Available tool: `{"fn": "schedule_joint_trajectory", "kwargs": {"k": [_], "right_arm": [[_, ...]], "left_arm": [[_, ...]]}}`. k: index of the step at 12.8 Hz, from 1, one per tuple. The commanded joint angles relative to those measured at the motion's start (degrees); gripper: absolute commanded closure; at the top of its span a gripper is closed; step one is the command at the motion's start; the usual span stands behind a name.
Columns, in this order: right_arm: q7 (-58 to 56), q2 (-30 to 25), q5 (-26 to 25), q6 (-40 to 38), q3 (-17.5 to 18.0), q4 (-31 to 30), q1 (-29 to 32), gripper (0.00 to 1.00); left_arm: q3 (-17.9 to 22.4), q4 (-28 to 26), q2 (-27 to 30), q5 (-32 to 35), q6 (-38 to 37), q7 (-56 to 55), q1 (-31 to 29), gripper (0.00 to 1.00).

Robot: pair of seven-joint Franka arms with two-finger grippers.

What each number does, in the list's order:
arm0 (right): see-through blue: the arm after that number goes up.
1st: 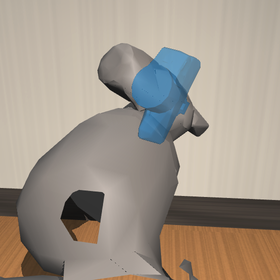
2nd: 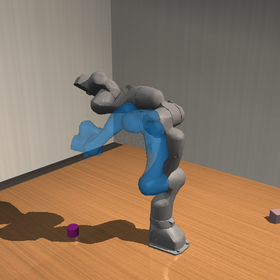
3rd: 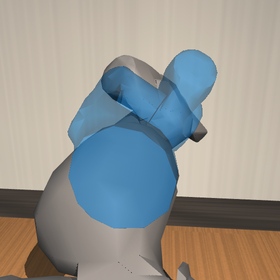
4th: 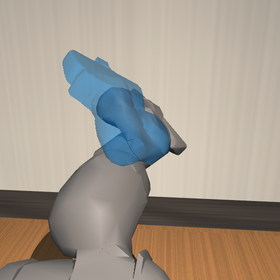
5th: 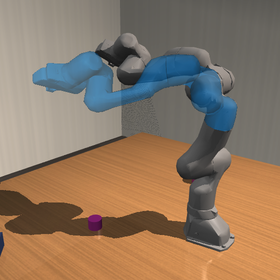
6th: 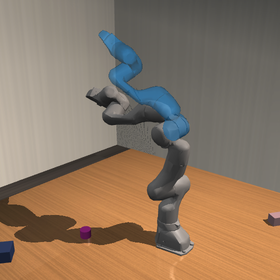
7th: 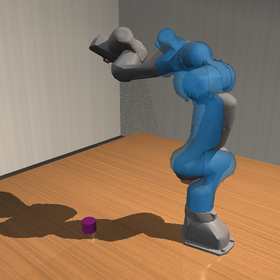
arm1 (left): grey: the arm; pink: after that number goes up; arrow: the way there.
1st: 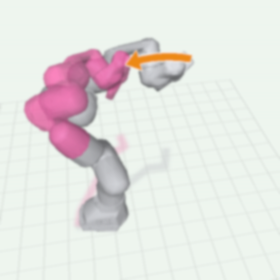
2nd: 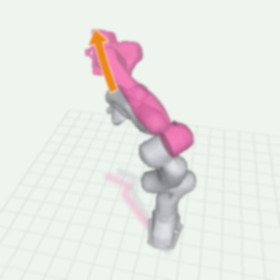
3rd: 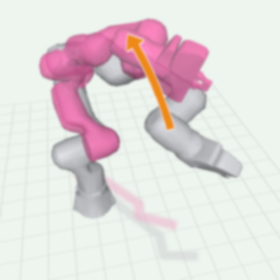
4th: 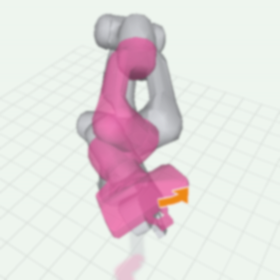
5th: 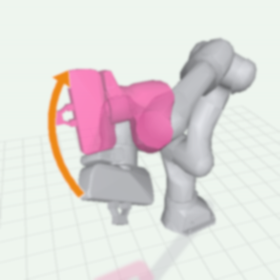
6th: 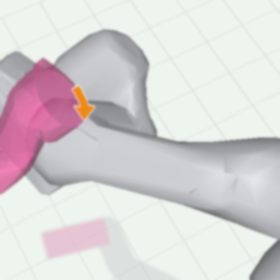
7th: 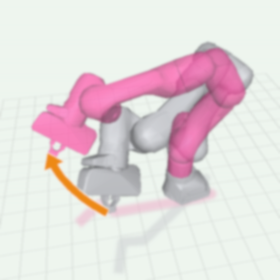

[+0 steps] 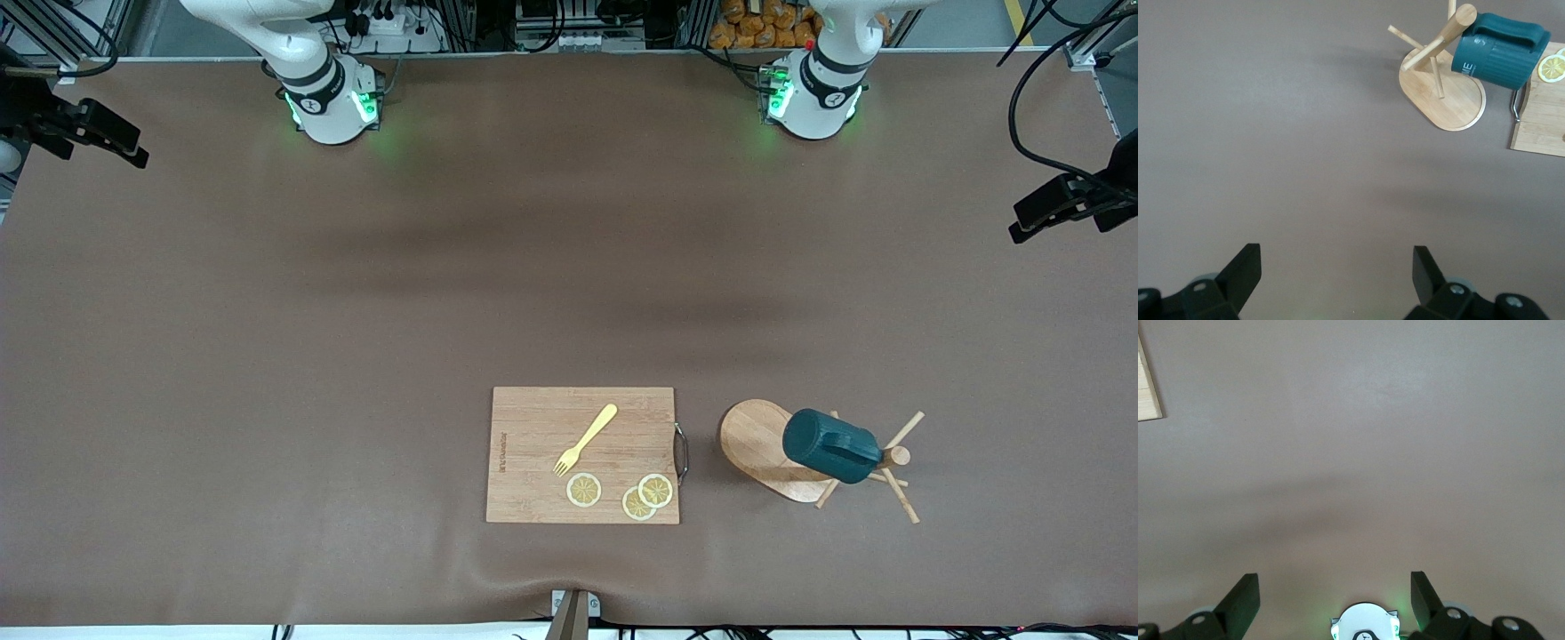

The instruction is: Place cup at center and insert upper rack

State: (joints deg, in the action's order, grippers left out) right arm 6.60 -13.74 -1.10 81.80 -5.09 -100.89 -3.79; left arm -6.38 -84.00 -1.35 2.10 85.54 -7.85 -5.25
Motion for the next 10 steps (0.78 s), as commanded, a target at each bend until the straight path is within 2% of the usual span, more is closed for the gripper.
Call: {"fn": "schedule_joint_trajectory", "kwargs": {"k": [1, 10], "right_arm": [[-0.4, -0.5, 0.2, -0.3, 0.5, 0.3, 0.8, 0.00], [-0.5, -0.6, 0.2, -0.8, 0.4, 0.2, 1.0, 0.00]], "left_arm": [[0.1, -3.4, 3.2, 0.4, 0.2, 0.6, 0.4, 0.00], [0.2, -3.6, 3.5, 0.4, 0.7, 0.1, 0.6, 0.00]]}}
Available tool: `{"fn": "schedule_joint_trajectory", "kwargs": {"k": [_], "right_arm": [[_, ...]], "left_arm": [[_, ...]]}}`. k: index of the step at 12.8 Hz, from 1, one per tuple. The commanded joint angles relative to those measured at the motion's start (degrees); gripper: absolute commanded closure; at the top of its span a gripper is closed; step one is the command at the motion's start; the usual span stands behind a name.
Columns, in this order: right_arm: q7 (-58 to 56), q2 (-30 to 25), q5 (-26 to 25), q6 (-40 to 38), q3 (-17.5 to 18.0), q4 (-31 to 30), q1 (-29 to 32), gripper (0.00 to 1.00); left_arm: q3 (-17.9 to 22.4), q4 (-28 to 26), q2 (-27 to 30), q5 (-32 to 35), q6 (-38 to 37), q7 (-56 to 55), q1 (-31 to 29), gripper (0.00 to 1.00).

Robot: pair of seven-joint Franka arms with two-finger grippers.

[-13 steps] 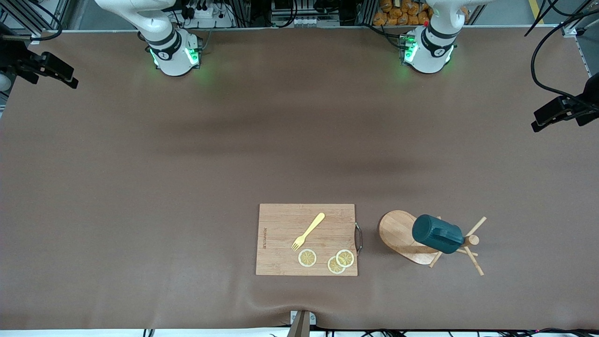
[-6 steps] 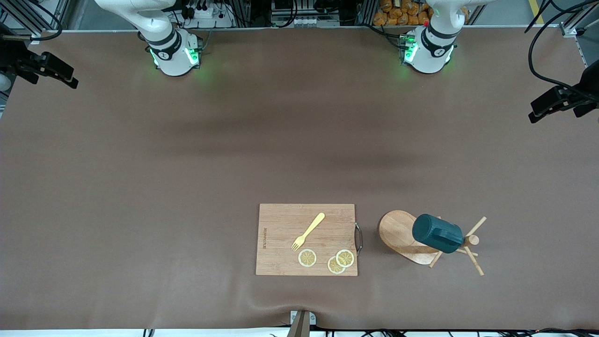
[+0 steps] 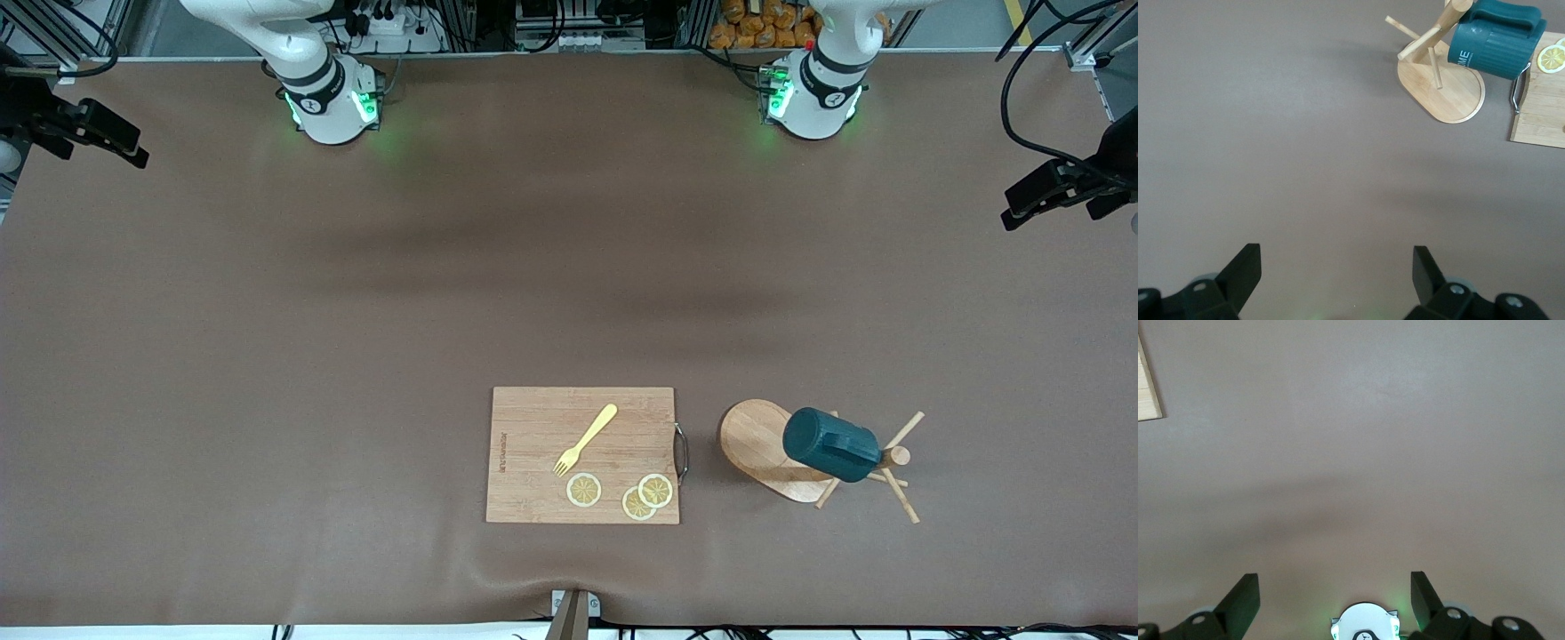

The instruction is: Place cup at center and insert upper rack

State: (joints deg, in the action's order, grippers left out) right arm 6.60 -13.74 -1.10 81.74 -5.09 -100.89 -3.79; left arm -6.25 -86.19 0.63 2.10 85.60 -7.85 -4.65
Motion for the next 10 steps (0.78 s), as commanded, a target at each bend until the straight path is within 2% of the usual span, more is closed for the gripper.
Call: {"fn": "schedule_joint_trajectory", "kwargs": {"k": [1, 10], "right_arm": [[-0.6, -0.7, 0.2, -0.7, 0.3, 0.2, 1.0, 0.00], [-0.6, -0.9, 0.2, -0.7, 0.3, 0.1, 1.0, 0.00]], "left_arm": [[0.0, -1.4, 1.6, 0.4, 0.6, 0.1, 0.0, 0.00], [-0.1, -1.1, 1.3, 0.3, 0.1, 0.1, -0.2, 0.00]]}}
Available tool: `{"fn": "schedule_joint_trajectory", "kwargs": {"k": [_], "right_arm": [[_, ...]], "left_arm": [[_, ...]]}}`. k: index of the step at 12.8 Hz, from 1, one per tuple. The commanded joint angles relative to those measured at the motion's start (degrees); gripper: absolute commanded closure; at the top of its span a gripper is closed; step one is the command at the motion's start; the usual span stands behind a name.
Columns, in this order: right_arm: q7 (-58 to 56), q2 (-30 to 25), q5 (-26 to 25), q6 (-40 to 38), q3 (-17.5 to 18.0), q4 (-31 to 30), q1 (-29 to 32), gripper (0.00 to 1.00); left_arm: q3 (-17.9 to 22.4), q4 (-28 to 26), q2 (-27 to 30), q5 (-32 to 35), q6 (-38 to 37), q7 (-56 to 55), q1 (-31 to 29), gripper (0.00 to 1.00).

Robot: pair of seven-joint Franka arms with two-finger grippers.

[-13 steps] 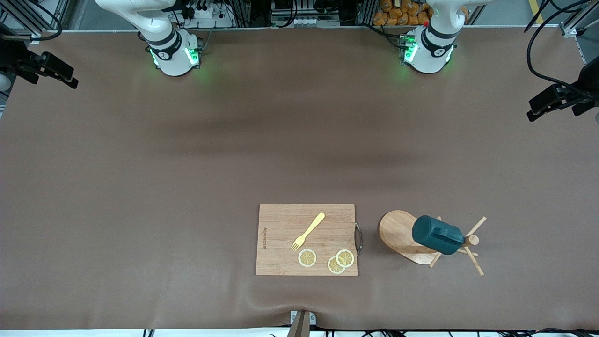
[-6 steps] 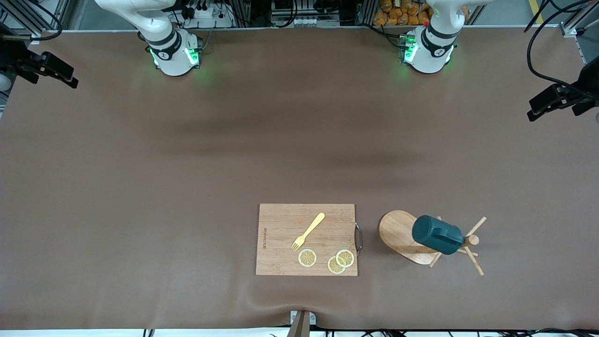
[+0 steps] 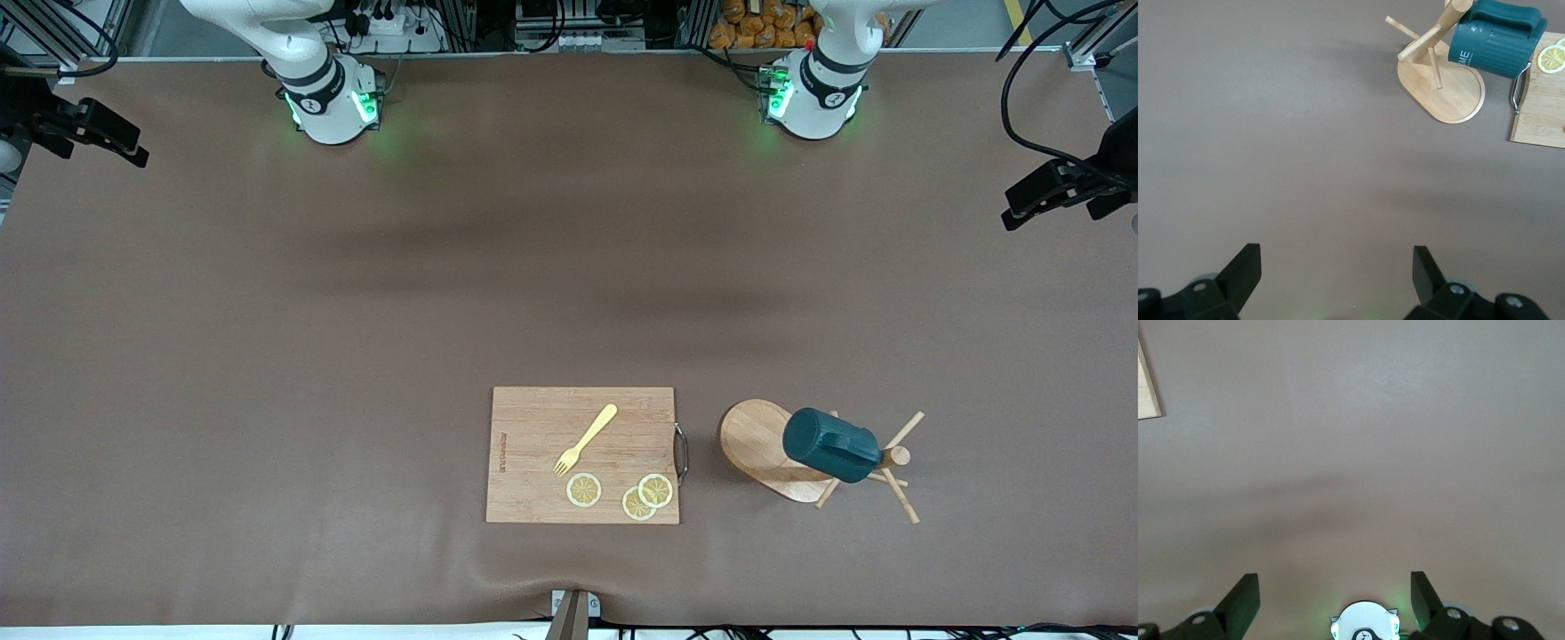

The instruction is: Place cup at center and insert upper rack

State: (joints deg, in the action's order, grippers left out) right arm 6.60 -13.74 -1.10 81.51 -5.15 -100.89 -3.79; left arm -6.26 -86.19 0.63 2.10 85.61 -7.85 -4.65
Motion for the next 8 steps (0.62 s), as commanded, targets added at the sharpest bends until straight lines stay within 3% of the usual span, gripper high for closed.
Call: {"fn": "schedule_joint_trajectory", "kwargs": {"k": [1, 8], "right_arm": [[-0.5, -0.8, 0.2, -0.5, 0.4, 0.0, 1.0, 0.00], [-0.5, -0.8, 0.3, -0.2, 0.4, 0.1, 1.0, 0.00]], "left_arm": [[-0.1, -1.0, 1.3, 0.3, 0.1, 0.1, -0.2, 0.00], [-0.1, -1.0, 1.3, -0.3, 0.0, -0.8, -0.4, 0.00]]}}
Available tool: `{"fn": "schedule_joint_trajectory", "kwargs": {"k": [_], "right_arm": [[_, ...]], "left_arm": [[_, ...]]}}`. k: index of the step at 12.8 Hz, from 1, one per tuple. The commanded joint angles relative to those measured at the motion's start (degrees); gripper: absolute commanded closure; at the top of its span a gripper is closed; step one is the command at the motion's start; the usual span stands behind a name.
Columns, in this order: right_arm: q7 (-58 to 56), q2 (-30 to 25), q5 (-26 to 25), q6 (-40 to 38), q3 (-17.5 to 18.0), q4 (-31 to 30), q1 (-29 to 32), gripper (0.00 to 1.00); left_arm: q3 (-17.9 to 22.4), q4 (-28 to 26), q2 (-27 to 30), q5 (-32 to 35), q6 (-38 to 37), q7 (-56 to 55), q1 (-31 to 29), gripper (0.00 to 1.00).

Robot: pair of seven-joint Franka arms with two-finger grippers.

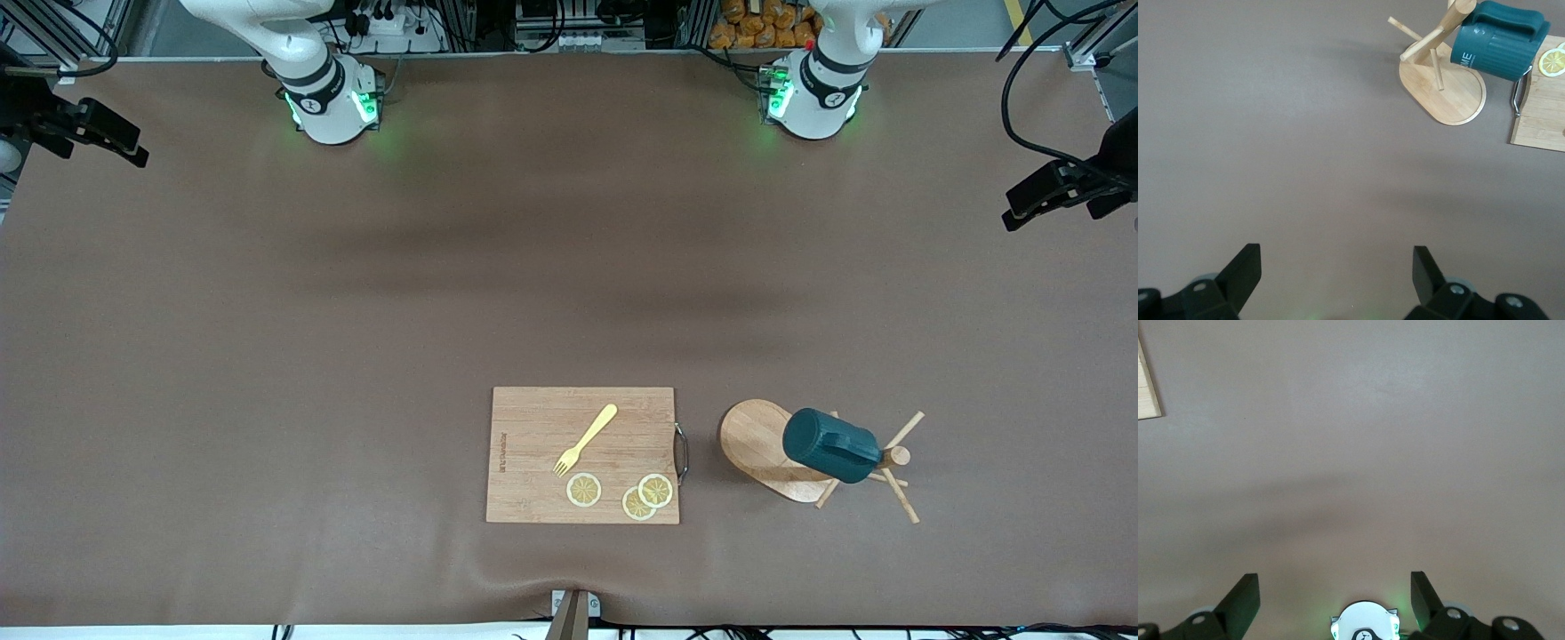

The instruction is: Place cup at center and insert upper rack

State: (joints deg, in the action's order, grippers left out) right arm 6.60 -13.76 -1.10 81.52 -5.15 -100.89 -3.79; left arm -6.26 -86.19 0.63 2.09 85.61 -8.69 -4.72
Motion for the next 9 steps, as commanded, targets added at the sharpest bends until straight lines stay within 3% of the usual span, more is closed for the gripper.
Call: {"fn": "schedule_joint_trajectory", "kwargs": {"k": [1, 9], "right_arm": [[-0.6, -0.8, 0.3, -0.1, 0.4, 0.1, 1.0, 0.00], [-2.4, -1.0, 0.7, -0.3, -0.9, 0.2, 1.2, 0.00]], "left_arm": [[-0.1, -1.0, 1.3, -0.2, -0.1, 0.2, -0.3, 0.00], [0.2, -0.7, 1.4, 0.2, -0.2, 2.2, -0.3, 0.00]]}}
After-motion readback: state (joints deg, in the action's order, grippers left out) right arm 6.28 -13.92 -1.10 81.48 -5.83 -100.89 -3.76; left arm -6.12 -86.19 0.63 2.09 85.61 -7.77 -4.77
